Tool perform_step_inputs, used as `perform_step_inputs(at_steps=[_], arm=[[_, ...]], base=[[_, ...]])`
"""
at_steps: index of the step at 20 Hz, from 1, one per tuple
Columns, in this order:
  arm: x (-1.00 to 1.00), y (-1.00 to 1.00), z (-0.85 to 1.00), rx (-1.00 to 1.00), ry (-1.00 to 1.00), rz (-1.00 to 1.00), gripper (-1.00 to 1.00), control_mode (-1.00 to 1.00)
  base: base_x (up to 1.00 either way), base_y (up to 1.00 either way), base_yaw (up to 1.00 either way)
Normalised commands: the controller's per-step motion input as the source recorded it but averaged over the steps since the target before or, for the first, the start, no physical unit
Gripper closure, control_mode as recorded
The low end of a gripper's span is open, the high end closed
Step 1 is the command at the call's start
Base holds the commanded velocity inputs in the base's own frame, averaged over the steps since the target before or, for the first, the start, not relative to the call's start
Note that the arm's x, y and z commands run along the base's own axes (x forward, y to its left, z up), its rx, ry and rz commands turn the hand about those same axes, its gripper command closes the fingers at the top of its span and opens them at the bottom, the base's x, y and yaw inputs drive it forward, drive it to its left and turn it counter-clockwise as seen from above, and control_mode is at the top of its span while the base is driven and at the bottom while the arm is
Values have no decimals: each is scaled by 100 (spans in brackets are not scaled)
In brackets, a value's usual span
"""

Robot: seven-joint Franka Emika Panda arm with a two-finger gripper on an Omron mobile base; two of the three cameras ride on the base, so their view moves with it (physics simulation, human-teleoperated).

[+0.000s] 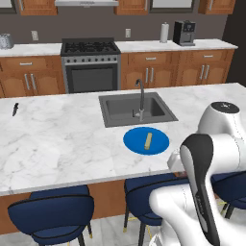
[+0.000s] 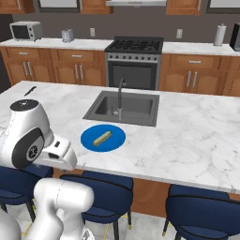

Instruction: Retrieve the butter from the fridge and place it on a plate on the dining table. Then retrieve the butter knife by the fridge and place it near the plate.

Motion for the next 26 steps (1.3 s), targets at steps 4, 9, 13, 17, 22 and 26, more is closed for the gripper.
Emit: perform_step_inputs(at_steps=[4, 9, 13, 17, 22, 26], arm=[[-24, 0, -1, 0, 1, 0, -100, -100], [-8, 0, -1, 0, 0, 0, -100, 100], [0, 0, 0, 0, 0, 0, -100, 100], [0, 0, 0, 0, 0, 0, -100, 100], [0, 0, 0, 0, 0, 0, -100, 100], [0, 0, 0, 0, 0, 0, -100, 100]], base=[[0, 0, 0], [-44, 7, 0], [-60, 48, 0], [-42, 86, 0], [-21, 100, 1], [-17, 100, 4]])
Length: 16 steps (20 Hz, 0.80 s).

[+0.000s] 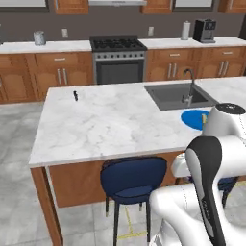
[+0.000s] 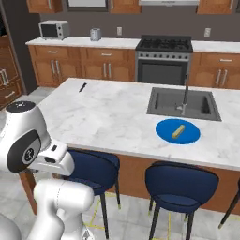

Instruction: Retrieve the butter from the fridge and place it on a plate on the dining table. Then retrieve the butter knife by the fridge and place it near the plate.

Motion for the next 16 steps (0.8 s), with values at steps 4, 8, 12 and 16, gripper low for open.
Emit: perform_step_inputs(at_steps=[4, 8, 12, 16], arm=[[0, 0, 0, 0, 0, 0, -100, 100], [0, 0, 0, 0, 0, 0, -100, 100], [0, 0, 0, 0, 0, 0, -100, 100], [0, 0, 0, 0, 0, 0, -100, 100]], base=[[-18, 100, 15], [-8, 100, 32], [-1, 97, 41], [0, 88, 42]])
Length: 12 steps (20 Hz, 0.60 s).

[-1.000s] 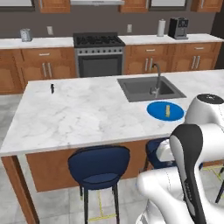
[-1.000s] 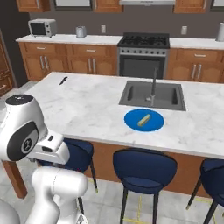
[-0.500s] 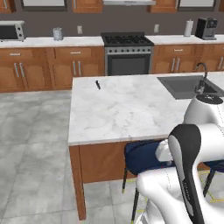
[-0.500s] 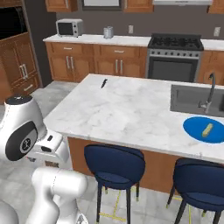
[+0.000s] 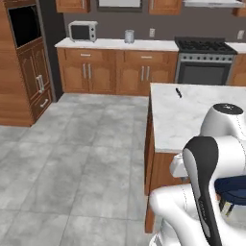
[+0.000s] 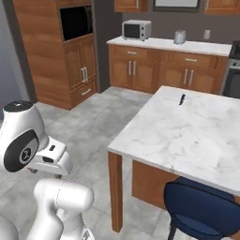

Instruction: Retrieve the butter from the fridge and place it on a plate on the dining table. Then retrieve the butter knife by the fridge and place it near the plate.

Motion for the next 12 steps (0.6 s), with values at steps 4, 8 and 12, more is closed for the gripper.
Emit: perform_step_inputs(at_steps=[4, 8, 12], arm=[[0, 0, 0, 0, 0, 0, -100, 100], [0, 0, 0, 0, 0, 0, -100, 100], [0, 0, 0, 0, 0, 0, -100, 100]], base=[[0, 85, 30], [3, 52, -1], [11, 67, -16]])
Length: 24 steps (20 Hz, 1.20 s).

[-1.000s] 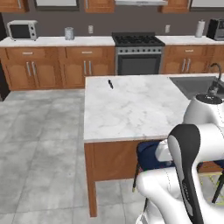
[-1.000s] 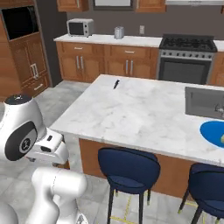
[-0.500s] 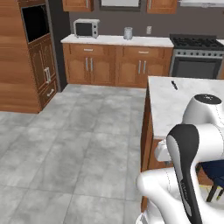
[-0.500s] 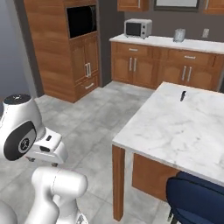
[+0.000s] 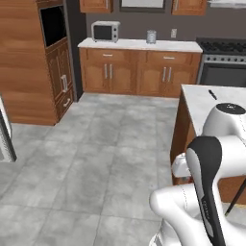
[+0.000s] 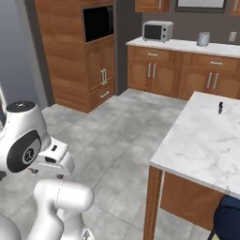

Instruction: Retrieve the butter from the fridge and place it on a plate on the dining table. Then retrieve the butter knife by the fridge and place it near the plate.

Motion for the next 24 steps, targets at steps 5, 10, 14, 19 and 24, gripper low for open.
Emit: perform_step_inputs(at_steps=[5, 10, 14, 19, 24], arm=[[0, 0, 0, 0, 0, 0, -100, 100], [0, 0, 0, 0, 0, 0, -100, 100], [0, 0, 0, 0, 0, 0, -100, 100], [0, 0, 0, 0, 0, 0, -100, 100], [0, 0, 0, 0, 0, 0, -100, 100]], base=[[24, 88, -34], [30, 77, -39], [49, 9, -32], [48, -2, -22], [52, 3, -9]])
